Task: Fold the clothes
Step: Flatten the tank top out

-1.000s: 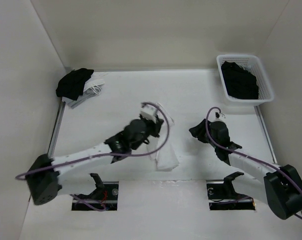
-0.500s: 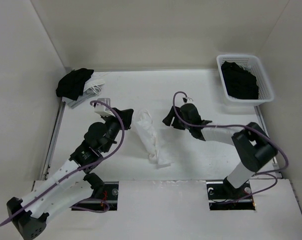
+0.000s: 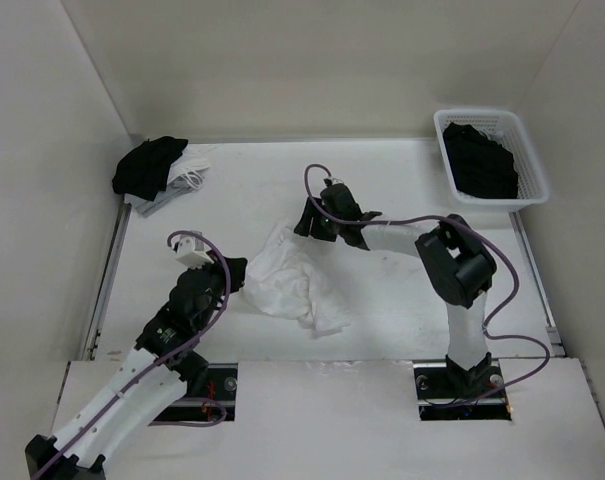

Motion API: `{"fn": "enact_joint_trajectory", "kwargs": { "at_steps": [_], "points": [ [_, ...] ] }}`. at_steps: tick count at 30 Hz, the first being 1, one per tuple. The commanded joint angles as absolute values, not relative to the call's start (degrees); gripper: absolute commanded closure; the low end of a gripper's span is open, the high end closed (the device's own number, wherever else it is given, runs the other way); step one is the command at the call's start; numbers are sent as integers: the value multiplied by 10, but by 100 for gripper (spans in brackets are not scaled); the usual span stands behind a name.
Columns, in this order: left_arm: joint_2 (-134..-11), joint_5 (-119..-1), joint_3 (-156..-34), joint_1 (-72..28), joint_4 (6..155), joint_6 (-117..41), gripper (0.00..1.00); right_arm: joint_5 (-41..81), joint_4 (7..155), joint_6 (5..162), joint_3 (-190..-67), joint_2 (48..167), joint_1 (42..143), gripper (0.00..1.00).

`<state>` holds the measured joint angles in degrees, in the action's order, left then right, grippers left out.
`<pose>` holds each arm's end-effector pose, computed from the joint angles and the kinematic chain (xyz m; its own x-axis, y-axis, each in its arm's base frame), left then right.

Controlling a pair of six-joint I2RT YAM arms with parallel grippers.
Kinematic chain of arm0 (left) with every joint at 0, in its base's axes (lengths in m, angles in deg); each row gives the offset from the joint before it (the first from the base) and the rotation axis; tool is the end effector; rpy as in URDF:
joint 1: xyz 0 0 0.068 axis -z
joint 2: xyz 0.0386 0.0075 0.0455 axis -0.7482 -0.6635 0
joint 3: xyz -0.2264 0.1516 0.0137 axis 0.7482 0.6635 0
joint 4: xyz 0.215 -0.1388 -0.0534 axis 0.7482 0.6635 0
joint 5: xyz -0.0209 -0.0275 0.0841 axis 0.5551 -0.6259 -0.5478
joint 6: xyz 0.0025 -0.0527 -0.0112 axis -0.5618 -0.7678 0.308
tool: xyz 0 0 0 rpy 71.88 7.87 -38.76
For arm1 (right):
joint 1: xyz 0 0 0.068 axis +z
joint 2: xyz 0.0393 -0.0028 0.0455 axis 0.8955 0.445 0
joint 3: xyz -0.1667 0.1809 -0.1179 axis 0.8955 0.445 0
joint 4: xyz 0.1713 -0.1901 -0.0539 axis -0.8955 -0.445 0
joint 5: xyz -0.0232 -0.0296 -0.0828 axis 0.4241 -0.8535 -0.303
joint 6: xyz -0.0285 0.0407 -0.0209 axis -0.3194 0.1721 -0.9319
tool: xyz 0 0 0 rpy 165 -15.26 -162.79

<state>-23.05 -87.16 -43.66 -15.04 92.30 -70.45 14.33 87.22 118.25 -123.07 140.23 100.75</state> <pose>0.1202 -0.0655 0.2384 -0.3359 -0.5602 -0.7572 0.0415 0.7943 -0.6061 0.3438 0.2625 0.1642 -0.7800 0.2373 -0.5790 -0.1505 0.8270 0.5416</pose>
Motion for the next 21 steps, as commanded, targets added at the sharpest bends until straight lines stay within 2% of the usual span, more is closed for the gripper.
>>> {"fn": "enact_joint_trajectory", "kwargs": {
  "at_steps": [1,5,9,10,15,21],
  "points": [
    [-221,-847,-425,-160,917,-732,97,181,824,1175,-1293,1441,1020,38],
    [-201,-843,-417,-162,916,-728,97,198,815,1193,-1308,1463,1036,48],
    [-205,-841,-422,-167,901,-719,97,145,864,1213,-1287,1447,1038,89],
    [-208,-840,-427,-168,895,-714,97,127,885,1214,-1276,1433,1038,94],
    [-231,-838,-476,-182,874,-691,97,77,955,1218,-1195,1311,1040,100],
    [-241,-836,-557,-185,844,-679,97,48,958,1186,-1080,1063,1043,100]
  ]
}}
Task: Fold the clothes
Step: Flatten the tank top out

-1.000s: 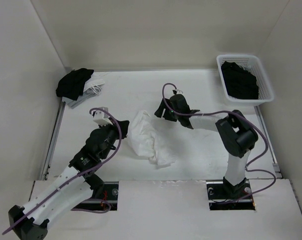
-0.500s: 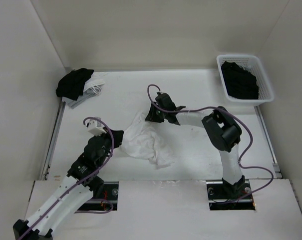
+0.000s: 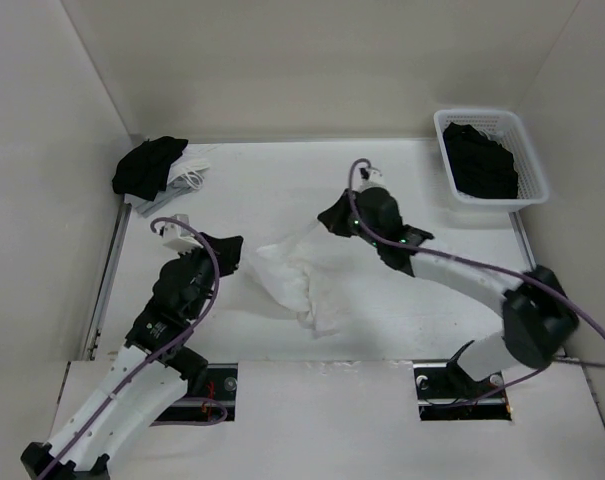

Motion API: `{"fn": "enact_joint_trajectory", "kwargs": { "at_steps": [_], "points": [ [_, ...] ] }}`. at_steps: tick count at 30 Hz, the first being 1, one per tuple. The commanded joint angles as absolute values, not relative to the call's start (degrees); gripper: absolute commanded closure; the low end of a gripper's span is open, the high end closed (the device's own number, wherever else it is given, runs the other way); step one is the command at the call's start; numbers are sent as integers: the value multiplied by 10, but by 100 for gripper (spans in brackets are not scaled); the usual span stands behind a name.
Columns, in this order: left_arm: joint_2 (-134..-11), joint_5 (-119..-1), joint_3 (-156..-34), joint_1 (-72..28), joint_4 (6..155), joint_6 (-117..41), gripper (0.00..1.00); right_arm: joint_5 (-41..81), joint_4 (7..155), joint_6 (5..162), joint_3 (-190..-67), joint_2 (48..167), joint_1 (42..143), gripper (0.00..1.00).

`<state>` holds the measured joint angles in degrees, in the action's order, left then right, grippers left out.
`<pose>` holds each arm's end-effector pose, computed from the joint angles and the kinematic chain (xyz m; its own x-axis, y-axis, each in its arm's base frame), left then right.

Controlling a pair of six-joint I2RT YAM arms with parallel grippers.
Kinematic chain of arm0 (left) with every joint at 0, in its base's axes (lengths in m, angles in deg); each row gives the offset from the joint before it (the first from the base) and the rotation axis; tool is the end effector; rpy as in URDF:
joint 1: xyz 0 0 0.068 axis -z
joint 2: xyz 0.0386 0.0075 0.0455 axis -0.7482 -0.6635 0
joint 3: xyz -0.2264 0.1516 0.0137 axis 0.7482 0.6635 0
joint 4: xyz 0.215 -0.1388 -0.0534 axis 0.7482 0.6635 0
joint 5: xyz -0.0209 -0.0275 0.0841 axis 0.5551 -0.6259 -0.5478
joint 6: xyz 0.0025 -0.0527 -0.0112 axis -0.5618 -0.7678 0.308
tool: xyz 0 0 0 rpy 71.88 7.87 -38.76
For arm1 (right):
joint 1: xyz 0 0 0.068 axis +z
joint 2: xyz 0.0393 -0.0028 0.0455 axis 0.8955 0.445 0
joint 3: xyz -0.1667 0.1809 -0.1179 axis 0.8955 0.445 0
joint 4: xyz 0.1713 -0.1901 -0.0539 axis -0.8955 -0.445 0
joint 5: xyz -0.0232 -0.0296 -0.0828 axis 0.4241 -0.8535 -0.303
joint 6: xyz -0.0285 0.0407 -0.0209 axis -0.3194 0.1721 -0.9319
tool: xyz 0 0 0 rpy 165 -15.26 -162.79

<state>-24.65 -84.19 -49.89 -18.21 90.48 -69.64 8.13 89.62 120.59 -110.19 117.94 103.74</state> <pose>0.1249 -0.0616 0.2767 -0.2642 -0.6021 -0.7534 0.0985 0.7602 -0.6421 0.2782 0.2317 0.2432 -0.6519 0.3518 -0.6717 -0.2012 0.7739 0.6006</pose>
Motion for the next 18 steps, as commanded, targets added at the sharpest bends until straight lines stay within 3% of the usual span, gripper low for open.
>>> {"fn": "enact_joint_trajectory", "kwargs": {
  "at_steps": [1,9,14,18],
  "points": [
    [-238,-839,-570,-183,844,-679,97,44,946,1182,-1068,1019,1045,100],
    [-212,-844,-657,-156,859,-658,97,-6,823,1155,-1061,798,1089,100],
    [-191,-826,-725,-146,848,-617,97,-102,794,1118,-1100,691,1197,100],
    [-183,-804,-768,-144,833,-598,96,-215,748,1044,-1166,677,1328,98]
  ]
}}
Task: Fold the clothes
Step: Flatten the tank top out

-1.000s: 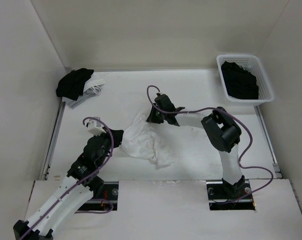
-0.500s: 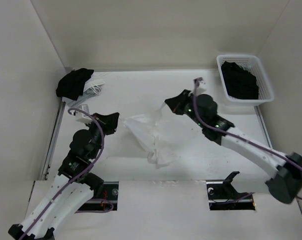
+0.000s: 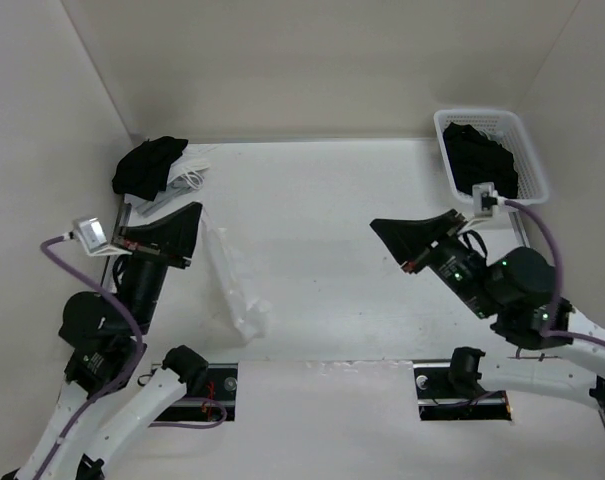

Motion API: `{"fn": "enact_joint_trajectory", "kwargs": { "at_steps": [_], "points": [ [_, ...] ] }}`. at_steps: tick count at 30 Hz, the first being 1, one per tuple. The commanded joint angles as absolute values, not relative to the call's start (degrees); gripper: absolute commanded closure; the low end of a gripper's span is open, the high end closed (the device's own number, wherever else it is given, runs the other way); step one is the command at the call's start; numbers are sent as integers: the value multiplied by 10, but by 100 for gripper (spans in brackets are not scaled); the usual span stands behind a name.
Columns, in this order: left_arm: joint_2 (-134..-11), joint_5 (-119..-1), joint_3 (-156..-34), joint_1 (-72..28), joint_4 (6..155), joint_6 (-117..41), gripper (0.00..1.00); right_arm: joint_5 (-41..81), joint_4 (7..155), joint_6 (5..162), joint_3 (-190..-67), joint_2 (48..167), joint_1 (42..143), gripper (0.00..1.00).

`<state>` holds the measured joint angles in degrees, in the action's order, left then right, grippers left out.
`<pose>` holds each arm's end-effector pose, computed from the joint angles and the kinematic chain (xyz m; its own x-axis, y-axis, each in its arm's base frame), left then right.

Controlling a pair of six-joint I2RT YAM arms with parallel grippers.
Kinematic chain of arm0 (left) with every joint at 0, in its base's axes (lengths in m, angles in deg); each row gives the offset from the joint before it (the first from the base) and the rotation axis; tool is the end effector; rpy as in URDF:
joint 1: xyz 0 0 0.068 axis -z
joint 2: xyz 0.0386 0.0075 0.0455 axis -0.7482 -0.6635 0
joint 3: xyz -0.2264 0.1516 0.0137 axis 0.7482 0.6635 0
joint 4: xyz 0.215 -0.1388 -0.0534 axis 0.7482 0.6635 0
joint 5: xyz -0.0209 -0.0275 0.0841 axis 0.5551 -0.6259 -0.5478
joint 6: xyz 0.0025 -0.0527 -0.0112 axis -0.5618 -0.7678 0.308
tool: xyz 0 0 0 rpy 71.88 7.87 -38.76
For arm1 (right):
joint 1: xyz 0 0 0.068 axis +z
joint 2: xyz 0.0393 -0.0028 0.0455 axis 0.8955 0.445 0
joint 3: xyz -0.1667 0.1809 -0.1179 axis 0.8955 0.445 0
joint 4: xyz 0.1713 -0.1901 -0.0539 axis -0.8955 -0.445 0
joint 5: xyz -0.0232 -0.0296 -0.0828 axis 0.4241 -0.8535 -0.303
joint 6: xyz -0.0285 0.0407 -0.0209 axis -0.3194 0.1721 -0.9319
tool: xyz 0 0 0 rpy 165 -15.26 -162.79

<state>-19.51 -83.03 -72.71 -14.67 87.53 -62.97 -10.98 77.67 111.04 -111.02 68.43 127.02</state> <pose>0.0605 -0.0297 0.4212 0.0542 -0.7218 -0.6900 0.4647 0.6299 -0.6224 0.0775 0.1241 0.4403 -0.2853 0.5847 -0.7594 -0.5943 0.5137 0.6188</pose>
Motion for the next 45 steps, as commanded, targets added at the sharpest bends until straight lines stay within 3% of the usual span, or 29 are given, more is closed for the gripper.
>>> {"fn": "enact_joint_trajectory", "kwargs": {
  "at_steps": [1,3,5,7,11,19,27,30,36,39,45],
  "points": [
    [-183,-797,-771,-144,834,-598,96,-243,731,1038,-1173,690,1351,96],
    [-179,-788,-762,-149,837,-604,96,-263,714,1056,-1165,734,1373,90],
    [-171,-785,-741,-150,844,-611,96,-233,731,1110,-1126,796,1374,76],
    [-163,-782,-721,-145,843,-616,95,-178,798,1140,-1088,877,1369,64],
    [-187,-750,-719,-125,847,-618,95,-117,927,1142,-1069,1001,1367,49],
    [-284,-695,-764,-69,807,-615,95,-21,1018,1142,-1044,1061,1344,36],
    [-258,-715,-765,-44,822,-614,95,-64,1033,1137,-994,1049,1273,37],
    [-239,-718,-772,-47,848,-604,95,-69,1024,1141,-941,970,1265,37],
    [-186,-721,-750,-55,909,-604,95,-29,1000,1209,-841,811,1244,25],
    [-149,-726,-700,-55,939,-623,95,13,1031,1253,-813,852,1212,26],
    [-37,-771,-607,-68,1049,-671,95,46,1105,1273,-870,1068,1209,36]
  ]
}}
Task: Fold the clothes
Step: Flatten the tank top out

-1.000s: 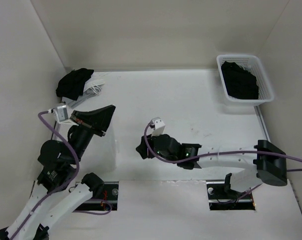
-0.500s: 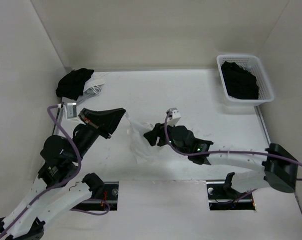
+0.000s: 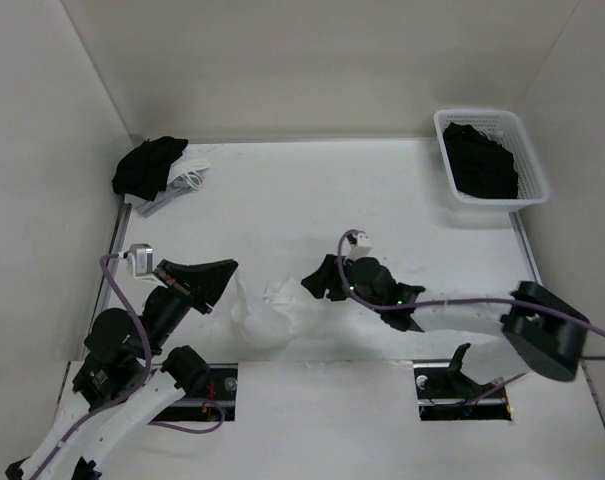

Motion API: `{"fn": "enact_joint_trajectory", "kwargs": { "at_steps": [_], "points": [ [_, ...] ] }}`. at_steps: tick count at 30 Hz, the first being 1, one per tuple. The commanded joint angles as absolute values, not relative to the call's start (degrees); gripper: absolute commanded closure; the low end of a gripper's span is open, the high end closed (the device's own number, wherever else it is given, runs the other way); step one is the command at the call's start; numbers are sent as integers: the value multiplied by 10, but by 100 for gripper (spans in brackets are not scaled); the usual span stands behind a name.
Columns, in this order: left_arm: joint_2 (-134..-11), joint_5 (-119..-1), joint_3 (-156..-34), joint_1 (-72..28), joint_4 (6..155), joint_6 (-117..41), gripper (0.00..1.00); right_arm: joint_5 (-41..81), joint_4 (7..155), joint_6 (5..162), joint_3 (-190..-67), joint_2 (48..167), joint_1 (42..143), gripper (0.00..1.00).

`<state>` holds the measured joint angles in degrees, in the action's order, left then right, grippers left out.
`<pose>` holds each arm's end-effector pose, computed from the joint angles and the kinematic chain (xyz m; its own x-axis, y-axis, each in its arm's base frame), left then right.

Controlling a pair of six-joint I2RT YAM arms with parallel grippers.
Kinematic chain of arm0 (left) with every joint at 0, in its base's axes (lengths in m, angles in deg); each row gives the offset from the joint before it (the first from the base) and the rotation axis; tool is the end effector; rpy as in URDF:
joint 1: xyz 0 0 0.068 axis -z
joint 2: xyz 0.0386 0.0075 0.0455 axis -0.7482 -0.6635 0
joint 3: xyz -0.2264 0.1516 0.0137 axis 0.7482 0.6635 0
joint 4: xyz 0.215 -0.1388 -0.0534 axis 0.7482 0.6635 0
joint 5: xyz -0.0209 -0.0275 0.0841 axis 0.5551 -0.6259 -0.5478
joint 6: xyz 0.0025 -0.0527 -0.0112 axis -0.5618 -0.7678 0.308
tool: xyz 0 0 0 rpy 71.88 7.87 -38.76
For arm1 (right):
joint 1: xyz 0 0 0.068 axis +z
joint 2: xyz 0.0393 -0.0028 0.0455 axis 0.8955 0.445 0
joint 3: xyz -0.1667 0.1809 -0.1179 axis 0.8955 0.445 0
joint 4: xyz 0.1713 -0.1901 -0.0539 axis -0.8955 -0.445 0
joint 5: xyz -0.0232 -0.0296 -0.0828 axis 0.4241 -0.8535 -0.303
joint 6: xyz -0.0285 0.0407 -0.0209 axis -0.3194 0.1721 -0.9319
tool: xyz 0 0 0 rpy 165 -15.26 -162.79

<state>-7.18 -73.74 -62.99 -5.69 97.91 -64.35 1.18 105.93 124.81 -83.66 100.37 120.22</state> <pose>0.0380 -0.0307 0.3616 -0.2231 -0.6186 -0.7534 0.5970 0.5243 -0.6072 0.1543 0.2223 0.2102 -0.6520 0.3353 -0.6801 -0.3544 0.6582 0.6642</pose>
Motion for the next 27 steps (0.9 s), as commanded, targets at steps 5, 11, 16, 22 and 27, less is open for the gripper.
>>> {"fn": "enact_joint_trajectory", "kwargs": {
  "at_steps": [5,11,16,22,27],
  "points": [
    [-21,-862,-612,-104,1169,-669,95,57,1112,1286,-960,1208,1243,33],
    [-48,-922,-620,-126,1231,-669,95,51,1085,1282,-992,1244,1251,37],
    [-57,-915,-614,-126,1213,-663,95,30,1017,1273,-1004,1244,1251,46],
    [-52,-902,-608,-126,1193,-658,95,0,954,1266,-1013,1243,1258,49],
    [-51,-899,-601,-121,1178,-657,95,13,946,1263,-1031,1257,1263,69]
  ]
}}
